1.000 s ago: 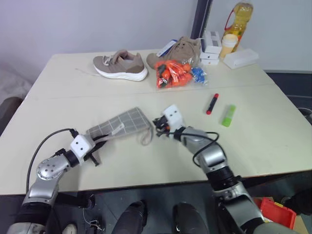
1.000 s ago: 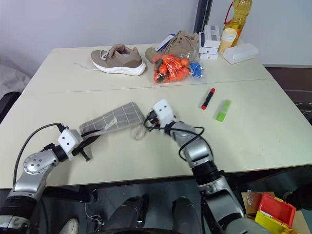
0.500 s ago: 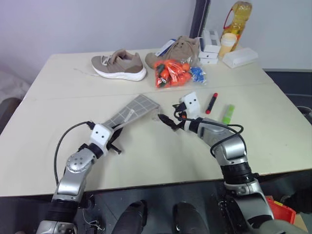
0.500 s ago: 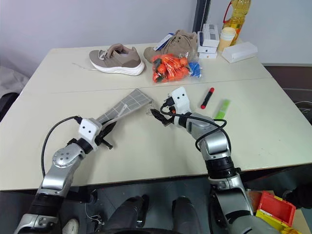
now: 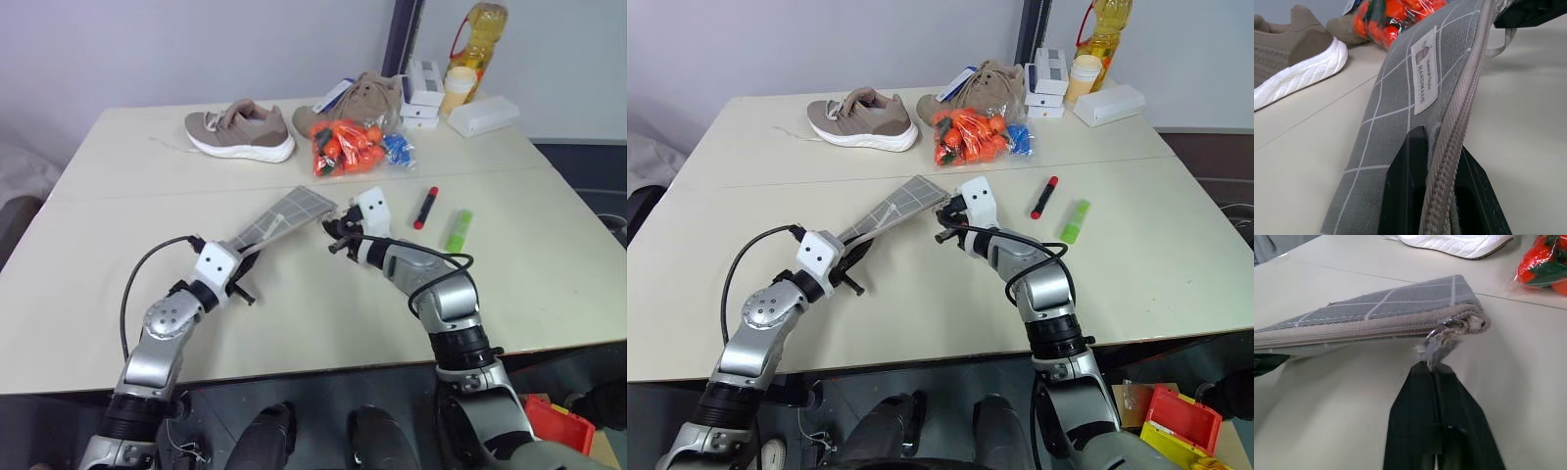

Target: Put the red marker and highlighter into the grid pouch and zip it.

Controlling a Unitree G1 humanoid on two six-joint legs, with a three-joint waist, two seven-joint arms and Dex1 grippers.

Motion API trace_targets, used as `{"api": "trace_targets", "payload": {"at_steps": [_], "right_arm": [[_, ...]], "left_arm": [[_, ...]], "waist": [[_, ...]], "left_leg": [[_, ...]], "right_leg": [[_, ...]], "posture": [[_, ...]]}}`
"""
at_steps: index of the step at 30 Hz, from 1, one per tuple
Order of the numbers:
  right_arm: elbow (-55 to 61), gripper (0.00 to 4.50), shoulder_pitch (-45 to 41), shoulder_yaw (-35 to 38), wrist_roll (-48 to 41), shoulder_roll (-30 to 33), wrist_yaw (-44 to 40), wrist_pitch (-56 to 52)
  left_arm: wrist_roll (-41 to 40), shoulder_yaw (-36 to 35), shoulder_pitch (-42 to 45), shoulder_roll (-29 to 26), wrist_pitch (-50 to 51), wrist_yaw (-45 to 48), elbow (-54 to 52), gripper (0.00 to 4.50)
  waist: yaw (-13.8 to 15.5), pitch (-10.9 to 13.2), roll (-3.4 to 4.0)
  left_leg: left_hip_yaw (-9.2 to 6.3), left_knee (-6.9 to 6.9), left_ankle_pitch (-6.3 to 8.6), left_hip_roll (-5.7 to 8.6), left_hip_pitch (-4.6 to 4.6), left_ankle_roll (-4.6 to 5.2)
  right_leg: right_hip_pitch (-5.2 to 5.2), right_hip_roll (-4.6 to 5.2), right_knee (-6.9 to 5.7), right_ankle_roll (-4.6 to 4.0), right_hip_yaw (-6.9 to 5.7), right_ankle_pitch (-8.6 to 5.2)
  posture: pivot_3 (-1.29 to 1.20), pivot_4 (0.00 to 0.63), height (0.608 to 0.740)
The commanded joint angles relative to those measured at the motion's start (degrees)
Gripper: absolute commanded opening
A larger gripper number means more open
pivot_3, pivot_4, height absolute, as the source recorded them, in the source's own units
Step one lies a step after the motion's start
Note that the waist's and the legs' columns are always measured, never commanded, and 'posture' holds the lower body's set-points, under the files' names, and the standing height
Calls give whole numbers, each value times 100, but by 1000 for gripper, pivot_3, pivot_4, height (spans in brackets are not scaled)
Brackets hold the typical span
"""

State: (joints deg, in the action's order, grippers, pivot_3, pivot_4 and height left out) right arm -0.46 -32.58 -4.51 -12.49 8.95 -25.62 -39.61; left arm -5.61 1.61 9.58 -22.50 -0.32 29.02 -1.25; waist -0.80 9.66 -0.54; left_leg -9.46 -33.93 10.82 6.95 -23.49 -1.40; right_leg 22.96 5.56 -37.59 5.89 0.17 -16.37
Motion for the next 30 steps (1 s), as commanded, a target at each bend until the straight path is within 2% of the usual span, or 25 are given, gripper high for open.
{"api": "trace_targets", "payload": {"at_steps": [1,8,16,24,30], "right_arm": [[300,73,-163,-280,102,59,-75,105],[961,73,-47,-1357,325,304,-635,140],[1225,73,-309,-2338,409,100,-1138,212],[1165,73,-568,-2645,631,3,-1397,297],[1233,73,-530,-2504,824,151,-1460,300]], "left_arm": [[40,61,108,20,2,11,-257,0],[135,209,215,215,197,-98,-302,0],[302,448,396,611,393,-304,-313,0],[393,510,651,941,519,-515,-131,0],[309,447,826,1122,562,-555,16,0]], "waist": [[-2,0,0],[-2,0,0],[0,0,-1],[4,0,-2],[5,0,-3]], "left_leg": [[0,0,0,0,0,0],[0,0,0,0,0,0],[-1,-1,0,0,0,0],[-2,-3,-1,1,0,-2],[-2,-4,-1,2,0,-2]], "right_leg": [[0,0,0,0,0,0],[1,0,0,0,0,0],[-1,0,0,1,-1,0],[-2,-1,0,1,-3,0],[-3,-1,0,2,-4,0]], "posture": [[0,150,740],[0,150,740],[0,150,740],[0,150,740],[0,150,740]]}}
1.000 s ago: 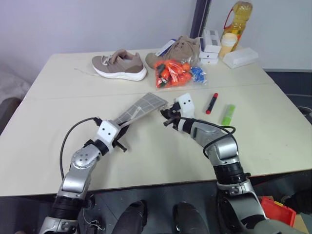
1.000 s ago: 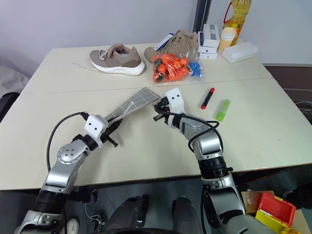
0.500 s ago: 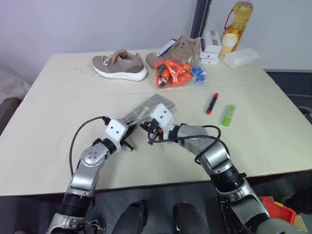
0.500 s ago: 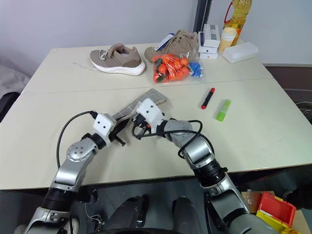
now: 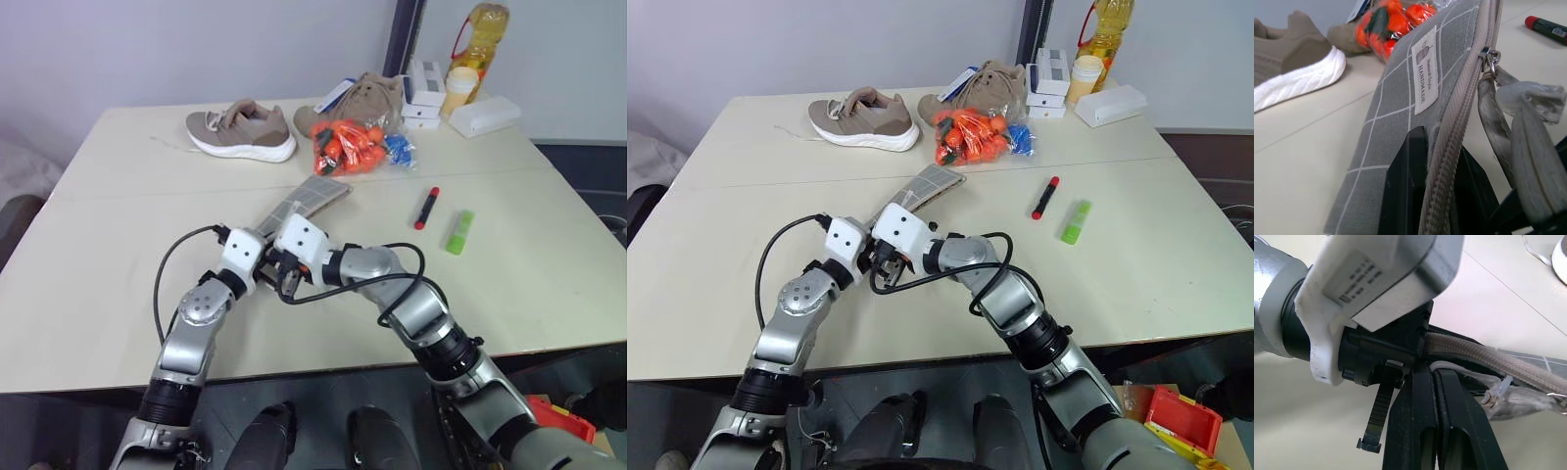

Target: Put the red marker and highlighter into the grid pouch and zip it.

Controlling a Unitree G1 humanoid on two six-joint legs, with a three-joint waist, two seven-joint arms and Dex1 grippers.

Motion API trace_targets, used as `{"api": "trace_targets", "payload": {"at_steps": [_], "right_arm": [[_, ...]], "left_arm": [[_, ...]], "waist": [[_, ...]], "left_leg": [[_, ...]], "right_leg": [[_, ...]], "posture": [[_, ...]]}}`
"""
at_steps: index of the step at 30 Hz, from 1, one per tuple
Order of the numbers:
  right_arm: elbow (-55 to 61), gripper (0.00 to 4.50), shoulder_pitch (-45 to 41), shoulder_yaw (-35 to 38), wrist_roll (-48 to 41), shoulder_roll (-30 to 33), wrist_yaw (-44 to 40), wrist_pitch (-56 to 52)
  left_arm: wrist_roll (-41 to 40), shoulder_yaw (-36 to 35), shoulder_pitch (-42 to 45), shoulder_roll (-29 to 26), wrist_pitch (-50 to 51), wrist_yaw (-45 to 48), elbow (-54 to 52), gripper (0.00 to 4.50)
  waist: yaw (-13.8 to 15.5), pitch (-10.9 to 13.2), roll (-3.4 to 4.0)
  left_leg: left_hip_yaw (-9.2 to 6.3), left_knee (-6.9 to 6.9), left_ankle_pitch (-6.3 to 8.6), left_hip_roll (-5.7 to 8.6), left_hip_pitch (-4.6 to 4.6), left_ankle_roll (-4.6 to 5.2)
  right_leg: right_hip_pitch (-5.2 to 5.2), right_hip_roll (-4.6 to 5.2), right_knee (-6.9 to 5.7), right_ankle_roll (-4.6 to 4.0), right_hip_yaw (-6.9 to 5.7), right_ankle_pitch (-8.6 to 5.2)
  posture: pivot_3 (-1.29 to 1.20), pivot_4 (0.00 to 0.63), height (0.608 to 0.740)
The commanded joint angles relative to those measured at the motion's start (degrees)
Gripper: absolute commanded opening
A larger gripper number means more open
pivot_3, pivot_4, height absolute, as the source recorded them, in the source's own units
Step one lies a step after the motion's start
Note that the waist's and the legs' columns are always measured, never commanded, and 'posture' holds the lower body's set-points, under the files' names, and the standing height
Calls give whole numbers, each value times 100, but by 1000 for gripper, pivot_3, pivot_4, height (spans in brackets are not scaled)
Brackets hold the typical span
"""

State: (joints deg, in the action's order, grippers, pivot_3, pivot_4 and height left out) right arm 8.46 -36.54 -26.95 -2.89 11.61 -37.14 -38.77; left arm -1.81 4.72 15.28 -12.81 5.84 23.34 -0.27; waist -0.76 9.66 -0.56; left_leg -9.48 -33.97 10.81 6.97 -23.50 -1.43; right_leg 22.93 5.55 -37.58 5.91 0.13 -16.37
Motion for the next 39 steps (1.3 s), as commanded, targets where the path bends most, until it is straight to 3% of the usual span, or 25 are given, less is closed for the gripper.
{"api": "trace_targets", "payload": {"at_steps": [1,7,16,28,32,39], "right_arm": [[376,73,-106,-181,-125,-42,-307,202],[601,73,146,472,-256,513,-389,35],[1131,4449,411,785,-684,833,-586,20],[1129,4449,716,1669,-896,1372,-374,-111],[267,4449,598,2435,-920,1214,328,-482],[-1119,4449,171,2888,-211,835,2046,-125]], "left_arm": [[-75,125,271,155,-62,28,-66,0],[-90,6,307,60,-130,113,38,0],[-77,-62,360,36,-185,97,139,0],[65,-101,263,-240,-529,27,279,0],[78,-152,125,-433,-564,62,257,0],[63,-50,39,-497,-364,60,271,0]], "waist": [[2,0,0],[13,0,-1],[-5,1,-2],[1,2,-4],[13,2,-4],[-6,2,-3]], "left_leg": [[-1,-1,0,0,0,0],[-2,-4,0,3,0,0],[-3,-4,0,-1,-1,0],[-2,-9,0,3,-1,0],[-2,-9,0,1,-1,0],[0,-7,0,2,-1,0]], "right_leg": [[0,0,0,0,-1,0],[-5,0,1,1,-4,0],[-4,1,2,1,-5,0],[-9,4,3,3,-6,0],[-10,3,3,2,-5,1],[-6,4,3,2,-3,1]], "posture": [[0,150,740],[0,150,740],[0,150,740],[0,150,740],[0,150,740],[0,150,740]]}}
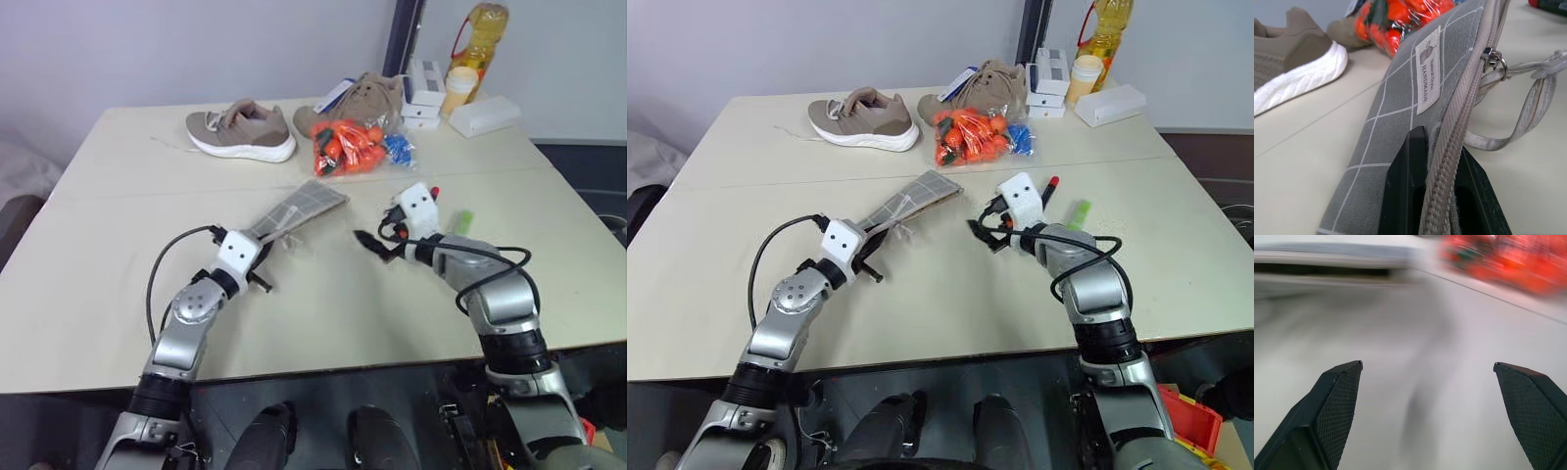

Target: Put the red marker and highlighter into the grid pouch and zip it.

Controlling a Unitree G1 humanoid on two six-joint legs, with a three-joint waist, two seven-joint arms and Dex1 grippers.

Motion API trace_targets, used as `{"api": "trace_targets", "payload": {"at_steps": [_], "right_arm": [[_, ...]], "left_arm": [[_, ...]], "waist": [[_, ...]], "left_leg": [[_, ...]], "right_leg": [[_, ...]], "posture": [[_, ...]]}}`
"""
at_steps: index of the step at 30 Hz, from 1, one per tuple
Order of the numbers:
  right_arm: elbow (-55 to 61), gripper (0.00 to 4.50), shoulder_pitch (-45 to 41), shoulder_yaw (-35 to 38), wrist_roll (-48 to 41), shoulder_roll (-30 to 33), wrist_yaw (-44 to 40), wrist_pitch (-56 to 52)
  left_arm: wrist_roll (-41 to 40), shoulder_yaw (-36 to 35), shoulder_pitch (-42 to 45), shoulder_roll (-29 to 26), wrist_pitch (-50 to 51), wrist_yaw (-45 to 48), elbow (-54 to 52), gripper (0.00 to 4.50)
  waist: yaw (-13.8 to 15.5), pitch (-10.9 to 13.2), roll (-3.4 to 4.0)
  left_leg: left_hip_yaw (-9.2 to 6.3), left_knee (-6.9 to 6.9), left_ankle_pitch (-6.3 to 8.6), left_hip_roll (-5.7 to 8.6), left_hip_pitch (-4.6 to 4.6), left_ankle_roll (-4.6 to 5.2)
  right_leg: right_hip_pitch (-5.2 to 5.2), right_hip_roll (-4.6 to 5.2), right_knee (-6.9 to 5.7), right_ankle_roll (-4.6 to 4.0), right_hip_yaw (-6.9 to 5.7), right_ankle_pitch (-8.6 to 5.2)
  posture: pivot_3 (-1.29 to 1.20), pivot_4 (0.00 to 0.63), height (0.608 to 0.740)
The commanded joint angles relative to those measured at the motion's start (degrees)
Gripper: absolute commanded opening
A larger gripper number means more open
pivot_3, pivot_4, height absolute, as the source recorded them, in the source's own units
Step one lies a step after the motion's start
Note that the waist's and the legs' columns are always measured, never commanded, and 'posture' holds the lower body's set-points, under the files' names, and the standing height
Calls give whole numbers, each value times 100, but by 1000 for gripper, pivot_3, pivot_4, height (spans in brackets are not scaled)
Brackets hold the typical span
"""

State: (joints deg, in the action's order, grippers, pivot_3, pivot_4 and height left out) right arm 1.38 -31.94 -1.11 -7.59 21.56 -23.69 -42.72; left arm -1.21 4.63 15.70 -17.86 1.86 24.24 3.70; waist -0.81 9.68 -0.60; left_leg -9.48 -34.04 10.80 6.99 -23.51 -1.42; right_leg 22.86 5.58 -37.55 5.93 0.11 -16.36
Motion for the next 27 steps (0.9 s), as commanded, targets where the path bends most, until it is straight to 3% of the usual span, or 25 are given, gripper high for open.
{"api": "trace_targets", "payload": {"at_steps": [1,9,14,17,23,27], "right_arm": [[-657,4449,-360,382,349,-215,960,346],[-2150,4449,-874,869,535,-442,2120,853],[-2726,4449,-1056,1171,275,-605,2234,1003],[-2781,3305,-1069,1277,190,-698,2312,1056],[-2500,392,-927,1110,186,-675,2173,1041],[-1612,392,-565,295,614,-191,1368,1624]], "left_arm": [[7,-28,5,28,58,-48,-127,0],[48,40,52,154,176,-127,-174,0],[65,42,66,202,166,-130,-162,0],[67,39,67,213,151,-131,-149,0],[36,-15,64,230,175,-146,-155,0],[-1,-70,88,201,175,-137,-136,0]], "waist": [[5,0,0],[6,0,1],[-1,0,1],[-13,0,1],[-4,0,1],[-5,2,4]], "left_leg": [[0,0,0,0,0,0],[3,0,-1,3,0,0],[3,1,-2,3,0,0],[4,0,-2,3,0,0],[4,-2,-2,3,0,0],[5,-1,-2,3,0,0]], "right_leg": [[0,0,0,0,0,0],[0,-3,0,0,2,0],[-1,-3,-1,0,2,0],[-1,-4,-2,0,2,1],[-3,-4,-2,0,2,1],[-1,-4,-2,1,2,0]], "posture": [[0,150,740],[0,150,740],[0,150,740],[0,150,740],[0,150,740],[0,150,740]]}}
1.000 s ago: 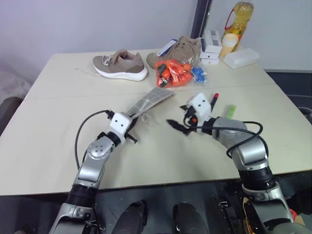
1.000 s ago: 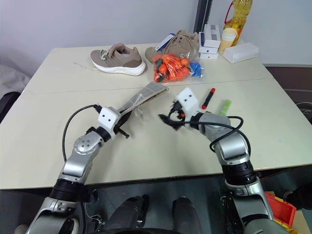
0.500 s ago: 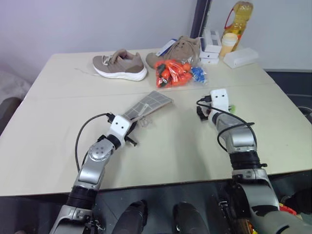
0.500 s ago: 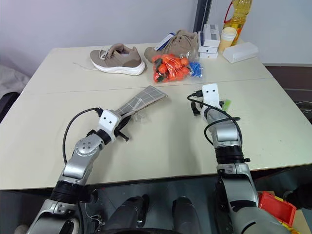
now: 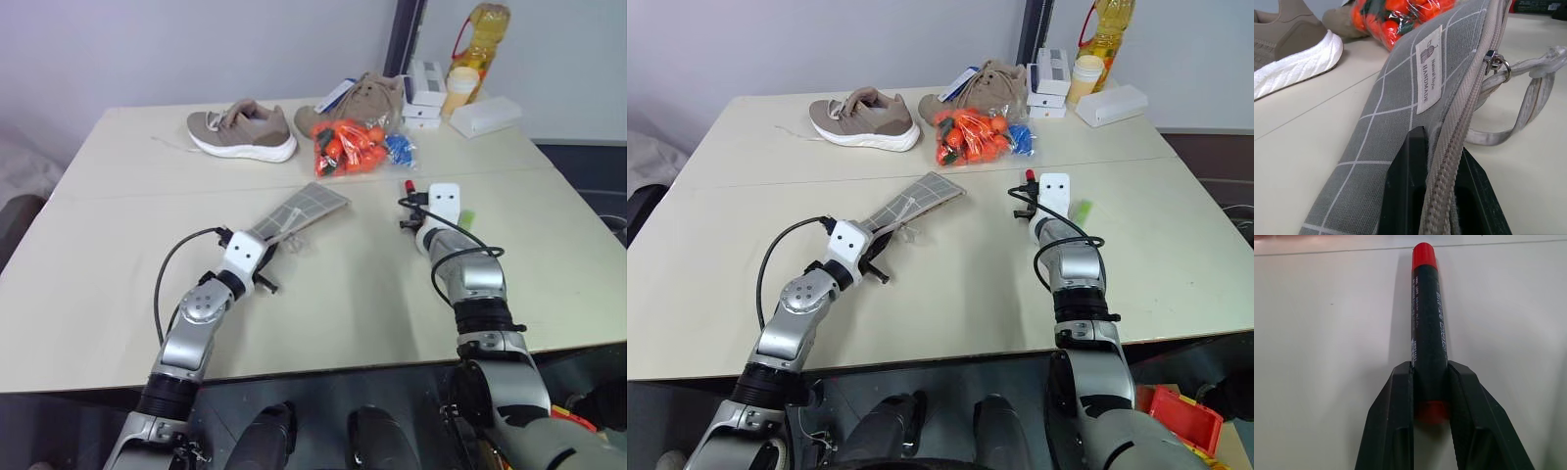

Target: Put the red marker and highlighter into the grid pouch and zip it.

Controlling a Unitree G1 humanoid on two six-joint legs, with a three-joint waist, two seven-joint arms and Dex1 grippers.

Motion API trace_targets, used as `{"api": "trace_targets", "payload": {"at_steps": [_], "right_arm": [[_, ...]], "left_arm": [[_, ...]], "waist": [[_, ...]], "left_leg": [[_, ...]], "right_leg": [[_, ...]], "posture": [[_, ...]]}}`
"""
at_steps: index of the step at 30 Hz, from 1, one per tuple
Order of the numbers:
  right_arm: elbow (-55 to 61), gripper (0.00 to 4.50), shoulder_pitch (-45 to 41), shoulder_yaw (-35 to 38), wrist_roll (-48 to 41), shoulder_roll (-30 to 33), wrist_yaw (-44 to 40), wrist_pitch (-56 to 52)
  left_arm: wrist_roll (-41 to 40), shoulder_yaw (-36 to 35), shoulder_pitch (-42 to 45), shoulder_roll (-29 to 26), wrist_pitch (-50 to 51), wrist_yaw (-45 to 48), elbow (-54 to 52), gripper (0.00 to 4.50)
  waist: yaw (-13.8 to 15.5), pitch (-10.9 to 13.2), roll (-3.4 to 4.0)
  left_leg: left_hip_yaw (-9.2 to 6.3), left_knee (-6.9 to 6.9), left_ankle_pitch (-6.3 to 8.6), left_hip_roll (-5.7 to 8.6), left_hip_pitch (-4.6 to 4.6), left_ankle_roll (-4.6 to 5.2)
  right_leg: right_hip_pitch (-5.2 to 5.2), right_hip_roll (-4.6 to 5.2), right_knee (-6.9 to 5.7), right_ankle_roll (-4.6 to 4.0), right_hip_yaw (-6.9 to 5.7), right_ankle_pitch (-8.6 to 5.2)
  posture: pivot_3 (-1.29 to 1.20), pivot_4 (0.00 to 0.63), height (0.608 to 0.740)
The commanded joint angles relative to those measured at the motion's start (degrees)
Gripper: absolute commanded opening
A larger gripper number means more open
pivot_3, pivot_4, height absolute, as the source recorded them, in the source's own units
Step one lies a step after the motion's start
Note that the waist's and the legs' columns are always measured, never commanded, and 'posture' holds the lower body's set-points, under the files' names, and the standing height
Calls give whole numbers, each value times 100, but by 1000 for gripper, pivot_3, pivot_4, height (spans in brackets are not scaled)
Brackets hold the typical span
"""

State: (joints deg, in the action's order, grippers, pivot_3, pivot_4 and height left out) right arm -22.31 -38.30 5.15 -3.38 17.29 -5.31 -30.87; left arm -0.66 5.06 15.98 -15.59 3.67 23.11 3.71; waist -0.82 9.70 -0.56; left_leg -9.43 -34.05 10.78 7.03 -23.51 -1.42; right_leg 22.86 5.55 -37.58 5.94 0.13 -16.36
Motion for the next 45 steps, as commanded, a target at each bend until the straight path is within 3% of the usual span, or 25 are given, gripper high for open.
{"api": "trace_targets", "payload": {"at_steps": [1,9,13,36,45], "right_arm": [[1051,392,206,-454,161,361,-771,547],[3069,392,1298,-927,-358,1435,-2932,1069],[3575,392,1548,-868,-710,1660,-3470,901],[3166,392,1355,-1167,-20,1741,-3557,940],[3418,392,1234,-1615,637,2255,-3942,1361]], "left_arm": [[-61,-127,76,-30,-5,-26,-126,0],[-122,-218,187,-90,-4,43,-37,0],[-134,-224,216,-104,-32,92,9,0],[-201,-178,190,-79,-121,262,-61,0],[-65,48,145,-292,-410,682,-159,0]], "waist": [[-4,0,0],[11,1,0],[5,2,-2],[25,3,-3],[22,3,-3]], "left_leg": [[0,0,0,0,0,0],[-2,-4,1,0,-1,0],[-2,-7,1,-1,0,0],[-3,-10,1,-2,-1,0],[-2,-9,1,-2,0,0]], "right_leg": [[0,0,0,0,0,0],[-5,0,1,3,-4,-1],[-7,3,2,4,-4,-1],[-8,6,3,4,-4,-1],[-8,5,3,4,-4,-1]], "posture": [[0,150,740],[0,150,740],[0,150,740],[0,150,740],[0,150,740]]}}
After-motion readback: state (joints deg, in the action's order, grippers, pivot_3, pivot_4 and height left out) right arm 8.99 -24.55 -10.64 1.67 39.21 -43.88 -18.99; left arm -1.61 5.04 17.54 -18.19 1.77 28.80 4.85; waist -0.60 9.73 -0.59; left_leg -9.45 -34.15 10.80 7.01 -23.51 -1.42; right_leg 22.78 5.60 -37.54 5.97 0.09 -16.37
